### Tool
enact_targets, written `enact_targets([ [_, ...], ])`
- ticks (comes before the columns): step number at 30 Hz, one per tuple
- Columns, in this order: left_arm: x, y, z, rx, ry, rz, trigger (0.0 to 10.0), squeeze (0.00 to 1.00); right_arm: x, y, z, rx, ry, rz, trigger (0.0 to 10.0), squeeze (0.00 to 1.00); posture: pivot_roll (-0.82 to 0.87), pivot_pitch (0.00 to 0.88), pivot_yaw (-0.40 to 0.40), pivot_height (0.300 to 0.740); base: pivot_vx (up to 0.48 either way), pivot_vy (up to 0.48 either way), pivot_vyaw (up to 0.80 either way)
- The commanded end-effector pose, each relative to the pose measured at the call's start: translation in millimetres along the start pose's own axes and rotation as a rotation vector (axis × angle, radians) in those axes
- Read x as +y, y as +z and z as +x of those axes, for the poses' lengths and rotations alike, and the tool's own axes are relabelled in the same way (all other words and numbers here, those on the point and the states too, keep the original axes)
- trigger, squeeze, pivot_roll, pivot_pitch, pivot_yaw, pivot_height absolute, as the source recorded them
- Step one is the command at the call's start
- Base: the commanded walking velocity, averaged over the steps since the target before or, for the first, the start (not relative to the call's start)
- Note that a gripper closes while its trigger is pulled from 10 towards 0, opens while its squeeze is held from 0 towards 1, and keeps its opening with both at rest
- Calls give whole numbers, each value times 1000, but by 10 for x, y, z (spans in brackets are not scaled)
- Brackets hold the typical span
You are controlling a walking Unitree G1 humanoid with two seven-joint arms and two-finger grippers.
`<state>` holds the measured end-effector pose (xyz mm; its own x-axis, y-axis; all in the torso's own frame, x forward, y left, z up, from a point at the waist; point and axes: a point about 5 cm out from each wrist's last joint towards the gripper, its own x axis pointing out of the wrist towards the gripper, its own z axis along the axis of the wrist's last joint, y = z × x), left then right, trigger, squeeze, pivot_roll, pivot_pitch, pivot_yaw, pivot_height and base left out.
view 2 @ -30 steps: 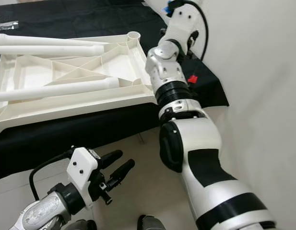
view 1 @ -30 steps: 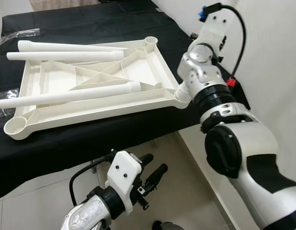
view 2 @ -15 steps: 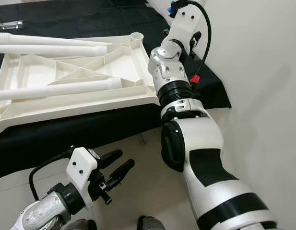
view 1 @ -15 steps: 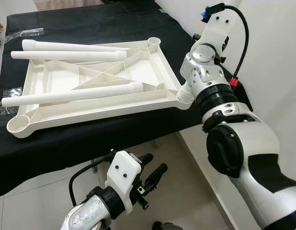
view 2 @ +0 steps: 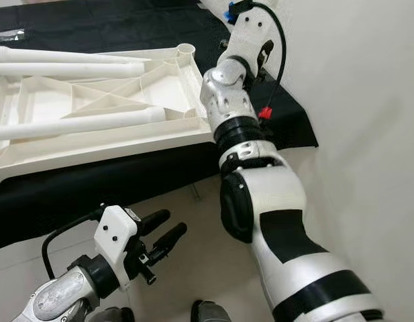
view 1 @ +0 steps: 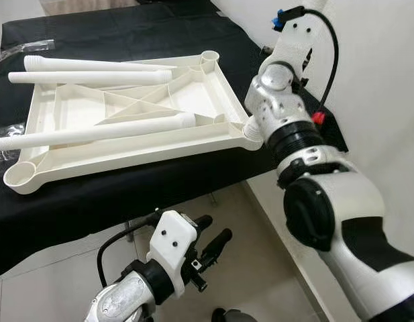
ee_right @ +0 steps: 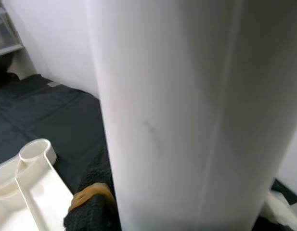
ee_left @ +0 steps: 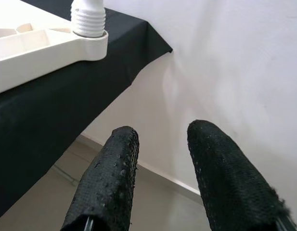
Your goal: Building children table
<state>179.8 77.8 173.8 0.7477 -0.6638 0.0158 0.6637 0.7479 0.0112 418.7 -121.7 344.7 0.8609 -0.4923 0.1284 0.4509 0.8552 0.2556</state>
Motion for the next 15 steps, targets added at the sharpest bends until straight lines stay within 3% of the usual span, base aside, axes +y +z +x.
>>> enact_targets([
  [1,-7,-26,2,6,-2,-3,10000,0,12,103,12,-4,10,40,10000,0,74,192,-86,740,0,0,0],
  [4,-7,-26,10,5,-2,-1,10000,0,-2,292,46,-48,19,54,10000,0,71,184,-83,740,0,0,0],
  [10,-6,-32,16,4,-2,-1,10000,0,-20,386,67,-76,26,61,10000,0,69,182,-82,740,0,0,0],
  [12,11,-36,24,5,9,-7,10000,0,7,378,61,-79,88,109,10000,0,70,176,-81,740,0,0,0],
  [15,78,-24,55,9,39,5,10000,0,159,324,7,-52,415,194,10000,0,68,166,-81,740,0,0,0],
])
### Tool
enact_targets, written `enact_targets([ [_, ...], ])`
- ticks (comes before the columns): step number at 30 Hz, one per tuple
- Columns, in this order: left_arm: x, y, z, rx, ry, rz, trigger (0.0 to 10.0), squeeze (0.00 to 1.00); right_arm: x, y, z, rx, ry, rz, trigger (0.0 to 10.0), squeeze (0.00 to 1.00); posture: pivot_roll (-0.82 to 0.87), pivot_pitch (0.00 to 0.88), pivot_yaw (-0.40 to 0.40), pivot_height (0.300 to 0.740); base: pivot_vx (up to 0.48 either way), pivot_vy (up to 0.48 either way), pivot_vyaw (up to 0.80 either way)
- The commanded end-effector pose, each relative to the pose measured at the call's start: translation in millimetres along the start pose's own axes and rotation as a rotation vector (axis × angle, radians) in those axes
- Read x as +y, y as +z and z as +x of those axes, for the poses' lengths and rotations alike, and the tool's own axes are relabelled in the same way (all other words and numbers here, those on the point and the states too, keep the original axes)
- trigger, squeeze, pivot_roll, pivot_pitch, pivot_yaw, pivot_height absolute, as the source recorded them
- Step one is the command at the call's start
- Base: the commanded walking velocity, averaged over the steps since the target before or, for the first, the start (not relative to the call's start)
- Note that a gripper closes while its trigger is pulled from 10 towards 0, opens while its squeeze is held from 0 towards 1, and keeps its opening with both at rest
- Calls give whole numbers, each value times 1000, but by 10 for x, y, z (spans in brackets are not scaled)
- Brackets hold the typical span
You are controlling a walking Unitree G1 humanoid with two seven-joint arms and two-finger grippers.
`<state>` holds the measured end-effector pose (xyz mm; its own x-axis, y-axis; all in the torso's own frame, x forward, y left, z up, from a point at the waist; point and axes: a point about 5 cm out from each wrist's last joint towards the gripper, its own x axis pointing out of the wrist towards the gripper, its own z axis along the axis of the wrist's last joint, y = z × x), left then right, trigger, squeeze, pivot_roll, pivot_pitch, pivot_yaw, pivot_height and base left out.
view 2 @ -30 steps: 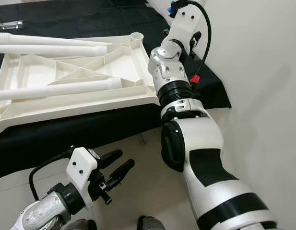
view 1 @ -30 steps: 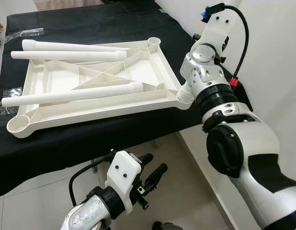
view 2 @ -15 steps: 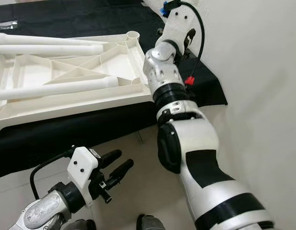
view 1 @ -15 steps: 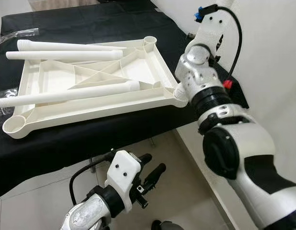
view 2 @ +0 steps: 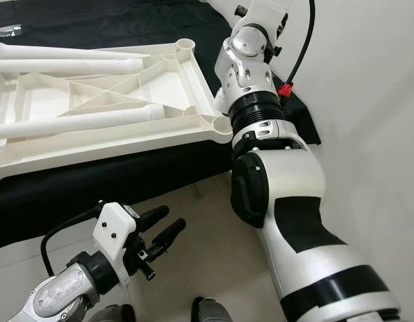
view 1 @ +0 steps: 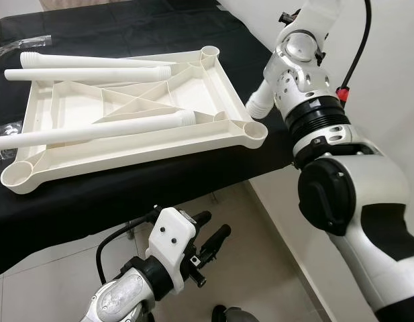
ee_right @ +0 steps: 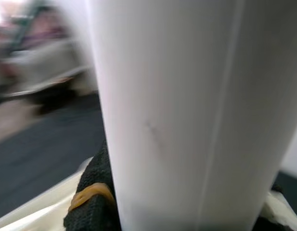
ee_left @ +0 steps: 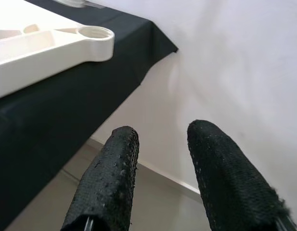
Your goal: Building children table
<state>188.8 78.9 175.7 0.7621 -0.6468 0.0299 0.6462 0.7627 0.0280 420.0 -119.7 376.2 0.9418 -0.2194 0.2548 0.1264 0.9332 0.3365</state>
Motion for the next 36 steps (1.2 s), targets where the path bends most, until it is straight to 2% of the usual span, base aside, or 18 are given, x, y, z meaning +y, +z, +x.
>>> enact_targets([
  [1,53,-21,13,21,29,11,10000,0,146,26,-45,-21,237,115,10000,0,71,158,-83,740,0,0,0],
  [2,53,-21,13,21,29,11,10000,0,146,26,-45,-21,237,115,10000,0,71,158,-83,740,0,0,0],
  [3,149,53,55,2,38,53,10000,0,250,18,-124,5,469,219,10000,0,71,151,-78,740,0,0,0],
  [4,179,81,69,-5,40,67,10000,0,275,12,-154,21,538,248,10000,0,71,151,-78,740,0,0,0],
  [9,355,215,179,-16,57,168,10000,0,242,-73,-282,57,729,189,10000,0,65,131,-69,740,0,0,0],
  [10,434,280,220,-26,84,202,10000,1000,219,-116,-334,56,789,139,10000,0,65,127,-66,740,0,0,0],
  [11,434,280,220,-26,84,202,10000,1000,219,-116,-334,56,789,139,10000,0,65,127,-66,740,0,0,0],
  [13,579,400,308,-12,122,327,10000,1000,132,-284,-428,91,891,26,10000,0,63,122,-59,740,0,0,0],
  [15,625,436,337,-2,137,361,10000,1000,82,-368,-435,122,892,1,10000,0,62,123,-58,740,0,0,0],
  [16,721,507,393,30,185,460,10000,1000,-15,-499,-471,165,907,-27,10000,0,65,124,-54,740,0,0,0],
  [17,721,507,393,30,185,460,10000,1000,-15,-499,-471,165,907,-27,10000,0,65,124,-54,740,0,0,0],
  [18,780,545,438,71,212,561,10000,1000,-65,-569,-524,194,930,-49,10000,0,65,125,-54,740,0,0,0],
  [20,799,544,459,104,212,620,10000,1000,-82,-594,-567,214,951,-61,10000,0,65,125,-54,740,0,0,0],
  [21,823,522,471,120,232,606,10000,208,-81,-607,-588,219,958,-69,10000,0,68,128,-52,740,0,0,0],
  [24,856,493,487,136,263,570,10000,208,-82,-614,-625,228,968,-78,10000,0,68,128,-52,740,0,0,0],
  [25,885,445,488,153,271,547,10000,0,-69,-598,-635,225,973,-75,10000,0,69,130,-51,740,0,0,0],
  [31,976,323,517,181,291,483,10000,0,6,-408,-706,183,1022,-49,10000,0,66,133,-49,740,0,0,0],
  [36,998,316,564,158,299,464,10000,0,82,-179,-751,155,1066,50,10000,0,61,134,-48,740,0,0,0],
])
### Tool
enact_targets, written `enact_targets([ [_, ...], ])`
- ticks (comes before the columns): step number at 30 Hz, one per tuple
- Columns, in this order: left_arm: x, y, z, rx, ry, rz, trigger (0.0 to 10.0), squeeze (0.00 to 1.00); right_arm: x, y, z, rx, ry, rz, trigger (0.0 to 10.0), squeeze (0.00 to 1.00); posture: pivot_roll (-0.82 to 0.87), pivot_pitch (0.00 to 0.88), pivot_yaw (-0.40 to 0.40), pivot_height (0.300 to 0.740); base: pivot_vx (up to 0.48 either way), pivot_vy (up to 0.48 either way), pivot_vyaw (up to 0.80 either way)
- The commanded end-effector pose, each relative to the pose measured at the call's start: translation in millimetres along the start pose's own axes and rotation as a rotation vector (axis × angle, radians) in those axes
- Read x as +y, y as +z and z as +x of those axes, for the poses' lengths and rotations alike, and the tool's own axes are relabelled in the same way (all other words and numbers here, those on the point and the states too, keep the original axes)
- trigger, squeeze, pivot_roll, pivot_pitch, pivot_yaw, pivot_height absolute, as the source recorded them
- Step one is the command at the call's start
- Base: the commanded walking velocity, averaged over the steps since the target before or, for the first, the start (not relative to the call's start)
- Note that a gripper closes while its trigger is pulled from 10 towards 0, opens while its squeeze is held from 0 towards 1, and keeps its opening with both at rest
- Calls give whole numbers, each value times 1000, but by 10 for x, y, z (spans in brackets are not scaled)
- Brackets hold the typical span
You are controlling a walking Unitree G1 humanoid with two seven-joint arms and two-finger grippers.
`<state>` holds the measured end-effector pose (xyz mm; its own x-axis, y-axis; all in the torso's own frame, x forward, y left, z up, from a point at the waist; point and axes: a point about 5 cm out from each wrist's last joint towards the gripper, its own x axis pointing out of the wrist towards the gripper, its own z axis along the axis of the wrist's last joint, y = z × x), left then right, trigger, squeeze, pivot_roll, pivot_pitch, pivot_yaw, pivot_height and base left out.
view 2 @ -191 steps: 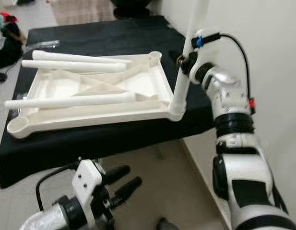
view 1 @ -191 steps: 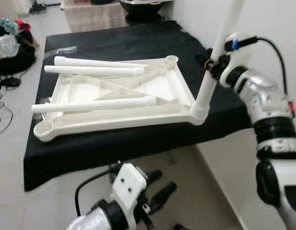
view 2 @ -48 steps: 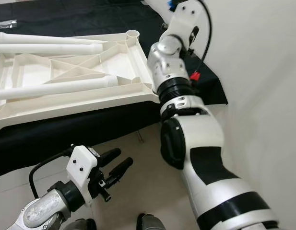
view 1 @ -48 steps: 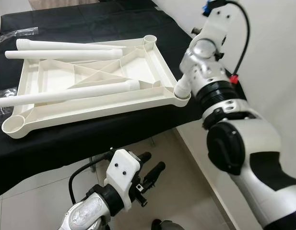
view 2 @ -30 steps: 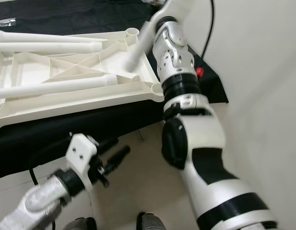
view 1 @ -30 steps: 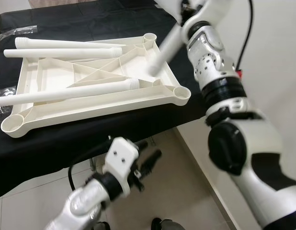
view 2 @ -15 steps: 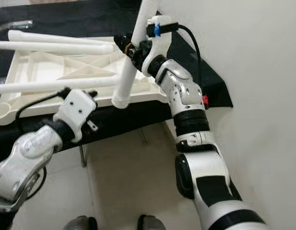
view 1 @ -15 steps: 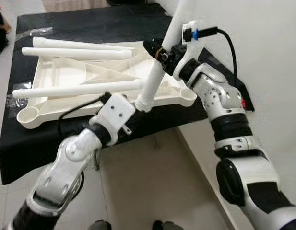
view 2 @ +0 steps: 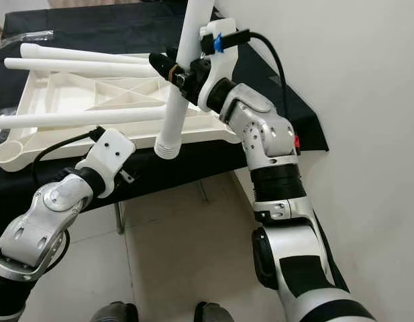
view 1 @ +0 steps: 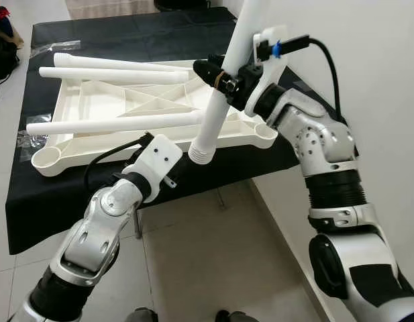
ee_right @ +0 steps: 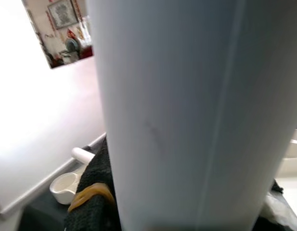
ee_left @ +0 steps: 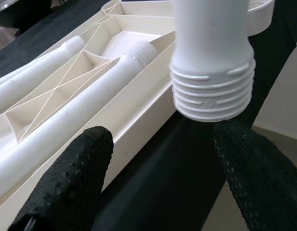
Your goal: Building children table
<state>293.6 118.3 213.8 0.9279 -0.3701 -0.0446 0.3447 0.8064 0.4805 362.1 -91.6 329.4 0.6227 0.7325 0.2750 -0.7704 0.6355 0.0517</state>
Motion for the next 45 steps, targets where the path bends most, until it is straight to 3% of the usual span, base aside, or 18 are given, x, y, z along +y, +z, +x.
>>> enact_targets([
  [1,-2,5,40,-16,7,-8,10000,0,102,188,-1,-57,59,21,10000,0,61,133,-48,740,0,0,0],
  [8,23,69,112,-50,18,-10,10000,0,192,190,-11,-50,102,36,10000,0,61,131,-44,740,0,0,0],
  [15,-61,169,161,-119,-64,-1,10000,0,391,70,-3,-11,169,85,10000,0,61,131,-44,740,0,0,0],
  [24,-99,223,191,-160,-102,25,10000,0,511,-21,-18,30,211,116,10000,0,62,128,-38,740,0,0,0],
  [32,-150,84,196,-73,-115,27,10000,0,503,8,-24,28,194,119,10000,0,61,130,-37,740,0,0,0],
  [45,-160,23,218,-33,-95,7,10000,0,489,55,-9,19,175,109,10000,0,57,132,-39,740,0,0,0],
])
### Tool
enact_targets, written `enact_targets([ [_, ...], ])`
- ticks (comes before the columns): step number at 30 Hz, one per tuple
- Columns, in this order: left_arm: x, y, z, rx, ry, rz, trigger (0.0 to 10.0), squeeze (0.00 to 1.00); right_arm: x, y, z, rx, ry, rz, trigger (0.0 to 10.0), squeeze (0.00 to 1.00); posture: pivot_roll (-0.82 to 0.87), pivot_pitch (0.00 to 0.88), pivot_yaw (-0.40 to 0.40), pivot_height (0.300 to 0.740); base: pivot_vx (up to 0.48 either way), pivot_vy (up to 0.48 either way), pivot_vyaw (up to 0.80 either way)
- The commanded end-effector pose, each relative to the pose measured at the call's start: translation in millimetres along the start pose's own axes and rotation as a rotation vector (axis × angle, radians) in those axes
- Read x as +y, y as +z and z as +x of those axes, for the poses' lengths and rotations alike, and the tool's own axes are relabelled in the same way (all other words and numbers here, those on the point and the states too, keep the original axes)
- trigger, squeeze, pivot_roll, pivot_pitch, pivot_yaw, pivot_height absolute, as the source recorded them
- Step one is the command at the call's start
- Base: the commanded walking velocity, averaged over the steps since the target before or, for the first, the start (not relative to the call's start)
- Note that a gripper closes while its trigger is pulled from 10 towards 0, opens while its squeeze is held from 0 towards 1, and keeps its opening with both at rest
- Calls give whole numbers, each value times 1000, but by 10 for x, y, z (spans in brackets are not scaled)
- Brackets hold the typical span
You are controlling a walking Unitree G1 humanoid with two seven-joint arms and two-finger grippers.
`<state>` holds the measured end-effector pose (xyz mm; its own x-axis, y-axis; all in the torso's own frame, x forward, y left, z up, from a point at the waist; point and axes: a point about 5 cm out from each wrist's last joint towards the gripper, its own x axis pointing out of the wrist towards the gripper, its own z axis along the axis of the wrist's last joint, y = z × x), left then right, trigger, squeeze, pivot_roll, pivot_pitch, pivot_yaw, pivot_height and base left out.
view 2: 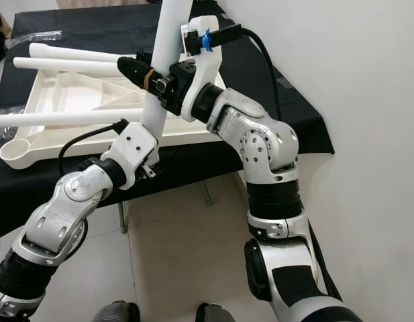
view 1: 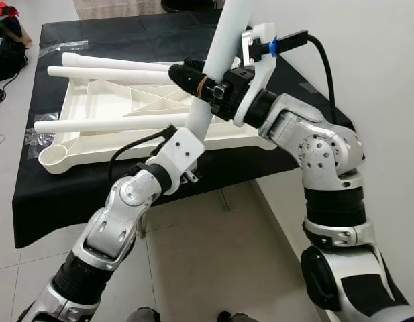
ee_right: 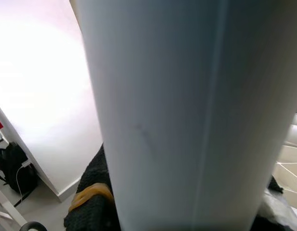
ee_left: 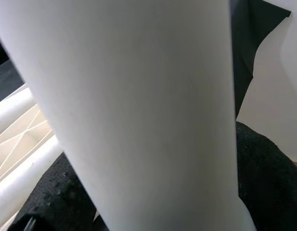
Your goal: Building children table
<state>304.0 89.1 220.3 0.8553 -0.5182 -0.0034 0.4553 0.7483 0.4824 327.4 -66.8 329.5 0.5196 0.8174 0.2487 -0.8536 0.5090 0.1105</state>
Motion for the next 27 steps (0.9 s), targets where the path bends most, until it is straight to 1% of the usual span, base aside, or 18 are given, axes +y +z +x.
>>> enact_targets([
  [1,9,-155,-2,83,29,-2,10000,0,66,61,32,-18,46,10,10000,0,57,132,-39,740,0,0,0],
  [8,22,-193,-5,121,56,-43,10000,0,18,97,43,-32,15,8,10000,0,58,133,-43,740,0,0,0],
  [9,18,-192,-13,116,53,-50,627,0,16,106,44,-35,12,5,10000,0,58,133,-43,740,0,0,0],
  [10,13,-204,-28,120,53,-53,0,0,15,117,44,-38,12,4,10000,0,58,133,-43,740,0,0,0],
  [13,8,-208,-34,119,49,-53,0,0,14,120,44,-39,13,3,10000,0,56,133,-43,740,0,0,0],
  [15,17,-222,-43,125,59,-71,0,0,14,124,44,-40,11,1,10000,0,56,133,-43,740,0,0,0],
  [18,25,-222,-44,126,64,-72,0,0,15,126,42,-41,12,2,10000,0,53,133,-41,740,0,0,0],
  [20,23,-215,-39,127,52,-85,0,0,19,131,40,-45,13,1,10000,0,53,133,-41,740,0,0,0],
  [21,10,-192,-33,113,32,-79,10000,0,13,137,37,-56,7,0,10000,0,53,131,-42,740,0,0,0],
  [27,-1,-159,-25,91,13,-69,10000,0,-23,113,26,-61,-11,0,10000,0,54,126,-41,740,0,0,0],
])
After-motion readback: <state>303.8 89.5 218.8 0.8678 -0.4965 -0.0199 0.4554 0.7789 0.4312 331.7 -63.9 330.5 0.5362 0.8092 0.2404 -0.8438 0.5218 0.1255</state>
